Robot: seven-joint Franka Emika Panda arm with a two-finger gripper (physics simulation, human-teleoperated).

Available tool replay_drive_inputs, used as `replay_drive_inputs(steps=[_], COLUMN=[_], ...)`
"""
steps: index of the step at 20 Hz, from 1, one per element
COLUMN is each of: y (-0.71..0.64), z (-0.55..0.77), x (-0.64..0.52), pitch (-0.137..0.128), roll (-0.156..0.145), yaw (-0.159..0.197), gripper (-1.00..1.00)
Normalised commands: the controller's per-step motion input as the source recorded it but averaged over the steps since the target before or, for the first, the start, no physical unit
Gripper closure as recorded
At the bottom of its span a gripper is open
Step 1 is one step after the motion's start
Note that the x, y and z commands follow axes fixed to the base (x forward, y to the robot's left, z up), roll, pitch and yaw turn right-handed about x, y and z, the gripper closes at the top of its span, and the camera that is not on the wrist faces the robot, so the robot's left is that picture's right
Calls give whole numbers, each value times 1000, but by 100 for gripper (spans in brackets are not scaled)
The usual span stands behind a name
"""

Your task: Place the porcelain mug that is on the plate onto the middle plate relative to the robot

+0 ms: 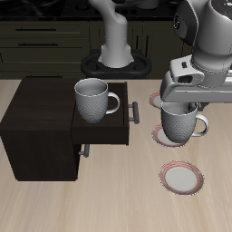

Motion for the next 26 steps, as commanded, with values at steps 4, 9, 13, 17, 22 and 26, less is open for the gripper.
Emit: replay_drive_inputs(steps=[4,9,13,17,22,26], y=[81,75,122,57,-43,-99], z=[32,-77,-106,-177,-105,-143], x=[-367,-465,-479,-323,-248,-123], pitch=[-63,-67,-72,-6,-24,16], roll=[-7,-23,5,33,-1,-6], yaw=[-44,-37,30,-26,-28,-29], gripper=[100,100,100,100,100,100])
